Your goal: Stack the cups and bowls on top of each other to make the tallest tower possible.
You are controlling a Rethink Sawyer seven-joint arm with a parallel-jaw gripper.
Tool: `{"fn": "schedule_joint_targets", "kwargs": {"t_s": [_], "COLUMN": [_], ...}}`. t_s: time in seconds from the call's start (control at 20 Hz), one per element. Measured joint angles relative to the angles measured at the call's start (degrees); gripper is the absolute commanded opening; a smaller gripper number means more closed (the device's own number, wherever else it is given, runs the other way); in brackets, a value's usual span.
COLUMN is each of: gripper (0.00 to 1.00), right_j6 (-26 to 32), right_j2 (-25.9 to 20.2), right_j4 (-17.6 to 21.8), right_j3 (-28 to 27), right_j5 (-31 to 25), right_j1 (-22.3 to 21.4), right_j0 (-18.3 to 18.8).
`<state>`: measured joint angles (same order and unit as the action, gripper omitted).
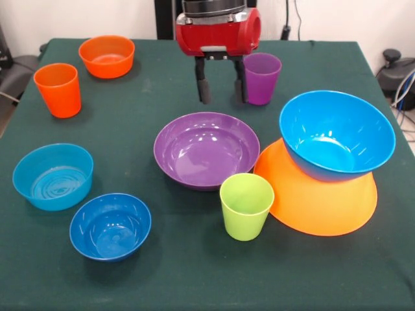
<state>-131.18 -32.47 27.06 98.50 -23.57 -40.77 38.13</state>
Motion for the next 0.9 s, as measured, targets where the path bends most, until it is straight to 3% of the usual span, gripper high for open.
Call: {"fn": "schedule_joint_targets", "kwargs": {"t_s": [0.9], "gripper": [1.00], "right_j6": [0.00], "right_j2": [0.02], "right_j4": [6.32], "right_j3": [-0.17], "right_j5": [0.00], "right_j1": [6.88], "right_j0": [5.04]}}
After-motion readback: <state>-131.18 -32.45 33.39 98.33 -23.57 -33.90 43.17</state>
